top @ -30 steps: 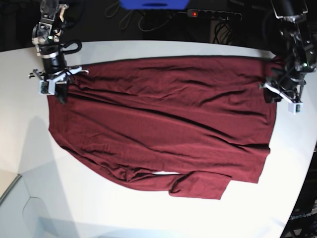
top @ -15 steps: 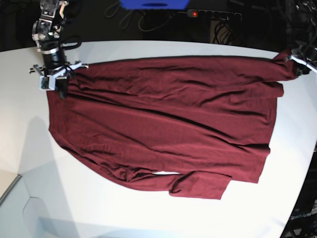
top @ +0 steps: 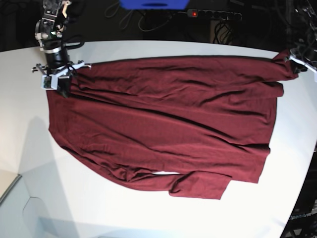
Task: Layout the t-shirt on the table in an organized manner, then fold the t-shirt properly
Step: 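Pull the shirt edge with the left gripper away from the right gripper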
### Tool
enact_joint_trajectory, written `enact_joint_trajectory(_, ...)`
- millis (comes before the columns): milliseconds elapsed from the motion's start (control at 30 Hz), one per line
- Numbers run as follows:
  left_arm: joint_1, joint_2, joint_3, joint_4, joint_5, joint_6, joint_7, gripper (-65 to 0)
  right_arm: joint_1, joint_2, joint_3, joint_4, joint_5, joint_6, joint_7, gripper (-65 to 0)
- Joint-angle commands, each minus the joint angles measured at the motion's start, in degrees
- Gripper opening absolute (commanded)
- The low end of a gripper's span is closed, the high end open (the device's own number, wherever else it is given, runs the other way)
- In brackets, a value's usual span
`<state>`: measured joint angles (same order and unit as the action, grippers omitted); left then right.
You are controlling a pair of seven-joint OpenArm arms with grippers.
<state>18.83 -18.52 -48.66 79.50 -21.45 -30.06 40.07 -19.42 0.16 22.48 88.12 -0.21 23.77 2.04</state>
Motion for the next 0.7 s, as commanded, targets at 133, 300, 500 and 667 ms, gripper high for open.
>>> enact_joint_trajectory(133, -3.8, -0.6, -0.2, -2.0, 6.0, -0.4, -0.7, -46.3, 0.0, 0.4, 0.2, 0.8, 0.5, -0.1, 1.5, -65.0)
enact_joint_trajectory(300, -4.0, -0.3, -0.2, -3.4, 6.4, -0.4, -0.7, -46.3, -0.1, 0.5, 0.2, 0.8, 0.5, -0.1, 1.5, -65.0)
enact_joint_trajectory(500, -3.9, 0.6, -0.1, -3.5, 6.9, -0.4, -0.7, -46.8, 0.0, 0.4, 0.2, 0.8, 0.5, -0.1, 1.5, -65.0)
enact_joint_trajectory(667, -3.9, 1.5, -0.2, -3.6, 6.9, -0.4, -0.7, -54.6, 0.0, 0.3, 0.1, 0.8, 0.5, -0.1, 1.6, -65.0)
